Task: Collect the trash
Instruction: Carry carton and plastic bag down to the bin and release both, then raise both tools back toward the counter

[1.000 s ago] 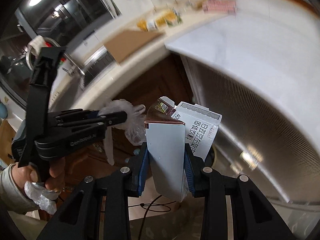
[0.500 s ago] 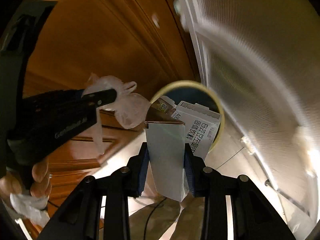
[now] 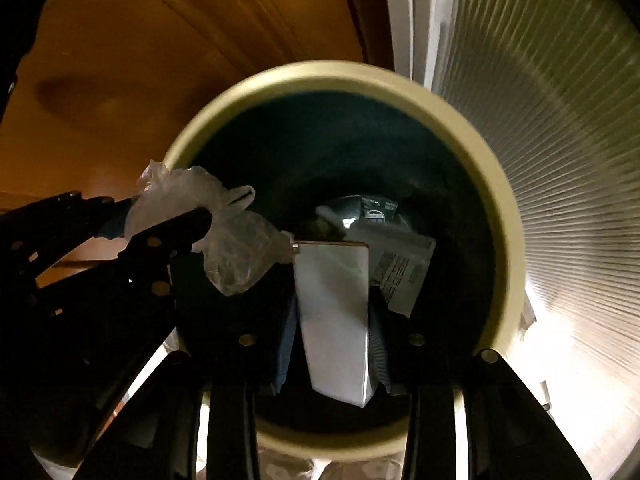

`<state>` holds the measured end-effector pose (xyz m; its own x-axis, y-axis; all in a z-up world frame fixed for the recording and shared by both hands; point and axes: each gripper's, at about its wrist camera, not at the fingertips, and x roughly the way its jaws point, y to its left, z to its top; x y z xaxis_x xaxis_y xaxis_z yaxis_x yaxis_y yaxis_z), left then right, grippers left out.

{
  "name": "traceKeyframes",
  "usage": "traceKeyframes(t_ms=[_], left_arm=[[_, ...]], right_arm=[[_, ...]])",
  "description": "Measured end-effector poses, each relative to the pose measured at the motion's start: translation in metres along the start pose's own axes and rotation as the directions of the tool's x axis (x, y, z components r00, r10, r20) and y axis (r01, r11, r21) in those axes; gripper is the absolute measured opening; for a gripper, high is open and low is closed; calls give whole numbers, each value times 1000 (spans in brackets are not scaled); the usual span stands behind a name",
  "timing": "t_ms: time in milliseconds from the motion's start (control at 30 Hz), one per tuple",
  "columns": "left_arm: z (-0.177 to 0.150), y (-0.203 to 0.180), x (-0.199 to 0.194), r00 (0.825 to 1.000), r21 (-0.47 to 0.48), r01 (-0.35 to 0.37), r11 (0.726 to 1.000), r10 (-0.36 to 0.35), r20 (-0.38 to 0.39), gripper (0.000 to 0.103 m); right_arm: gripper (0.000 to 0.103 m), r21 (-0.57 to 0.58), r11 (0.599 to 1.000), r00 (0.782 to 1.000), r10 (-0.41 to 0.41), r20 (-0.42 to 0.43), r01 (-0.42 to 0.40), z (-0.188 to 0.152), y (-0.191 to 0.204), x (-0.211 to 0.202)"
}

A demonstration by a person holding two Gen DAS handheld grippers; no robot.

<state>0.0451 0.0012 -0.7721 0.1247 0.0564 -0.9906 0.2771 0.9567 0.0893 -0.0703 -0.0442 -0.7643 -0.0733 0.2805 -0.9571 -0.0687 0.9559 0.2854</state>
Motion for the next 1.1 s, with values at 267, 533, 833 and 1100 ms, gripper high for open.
traceKeyframes(t_ms=[267,533,833,1100], left_arm=[[-6,-4,-5,1000,24,9,1000,-10,22,71],[-28,-4,-84,995,27,42,999,-44,89,82],[-53,19,-219,984,-7,107,994,-105,142,83],[-71,41,-394,950,-16,205,979,-195,243,83]], right_arm=[[68,-48,999,998,-14,56,16,-18,1,-20],[68,-52,997,989,-51,138,58,-55,18,-107],[68,1,996,973,-91,213,93,-86,37,-252],[68,26,993,950,-116,290,113,-101,86,-414]])
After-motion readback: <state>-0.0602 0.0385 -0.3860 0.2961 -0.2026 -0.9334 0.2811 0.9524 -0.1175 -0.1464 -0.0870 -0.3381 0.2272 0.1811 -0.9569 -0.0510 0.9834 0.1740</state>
